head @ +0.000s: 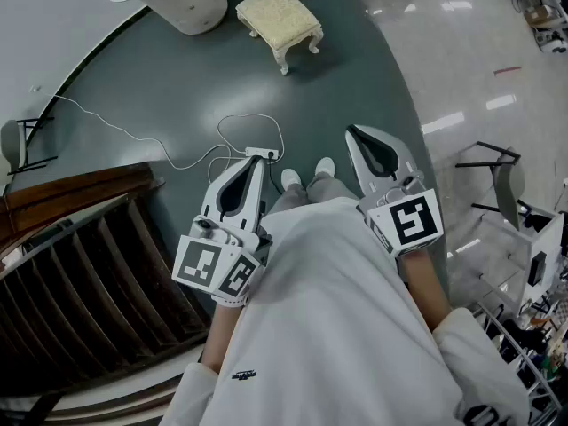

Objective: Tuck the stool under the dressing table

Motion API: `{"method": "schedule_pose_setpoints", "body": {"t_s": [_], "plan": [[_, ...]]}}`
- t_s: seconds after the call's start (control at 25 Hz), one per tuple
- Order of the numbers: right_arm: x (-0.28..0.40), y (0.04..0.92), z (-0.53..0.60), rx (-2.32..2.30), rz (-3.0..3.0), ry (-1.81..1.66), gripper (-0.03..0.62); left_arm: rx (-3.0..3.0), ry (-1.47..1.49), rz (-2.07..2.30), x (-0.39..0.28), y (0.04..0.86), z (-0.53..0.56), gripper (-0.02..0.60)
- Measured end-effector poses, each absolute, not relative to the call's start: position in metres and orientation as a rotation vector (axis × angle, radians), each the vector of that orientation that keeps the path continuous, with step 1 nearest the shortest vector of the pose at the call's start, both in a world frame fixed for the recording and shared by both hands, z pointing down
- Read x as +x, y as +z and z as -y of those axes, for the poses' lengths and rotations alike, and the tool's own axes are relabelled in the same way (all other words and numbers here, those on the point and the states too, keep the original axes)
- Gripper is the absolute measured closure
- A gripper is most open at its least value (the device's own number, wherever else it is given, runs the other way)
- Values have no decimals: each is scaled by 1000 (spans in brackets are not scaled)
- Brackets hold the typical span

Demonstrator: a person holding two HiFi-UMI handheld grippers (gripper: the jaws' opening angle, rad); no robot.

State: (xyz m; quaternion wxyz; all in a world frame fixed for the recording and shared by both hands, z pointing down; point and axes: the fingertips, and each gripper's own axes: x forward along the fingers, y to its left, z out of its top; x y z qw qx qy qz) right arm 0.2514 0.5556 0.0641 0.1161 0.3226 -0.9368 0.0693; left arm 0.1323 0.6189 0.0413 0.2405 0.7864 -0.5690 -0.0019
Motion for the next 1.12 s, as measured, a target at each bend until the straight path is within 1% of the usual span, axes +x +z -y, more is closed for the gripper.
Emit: {"method": "schedule_pose_setpoints", "body": {"t_s": [0.28, 0.52, 0.68, 0.8, 0.88, 0.96, 1.04, 1.12], "plan": [[279, 59, -541, 944, 2751, 177, 588, 2160, 19, 1577, 154, 35, -602, 571], [317, 73, -522, 1047, 2724, 331, 588, 2173, 20, 1582, 170, 39, -582, 571], [321, 75, -530, 865, 2771, 354, 585, 2173, 31, 1582, 179, 46, -574, 571], [320, 84, -538, 739, 2688, 203, 585, 2152, 45, 1583, 189, 51, -570, 571], [325, 86, -537, 717, 2671, 153, 585, 2143, 53, 1583, 198, 51, -567, 571], [327, 87, -531, 735, 2696, 212, 585, 2136, 72, 1584, 201, 53, -563, 571], [323, 91, -522, 736, 2721, 245, 585, 2126, 90, 1597, 197, 54, -558, 571], [315, 94, -514, 707, 2725, 198, 583, 2109, 90, 1621, 189, 54, -554, 571]]}}
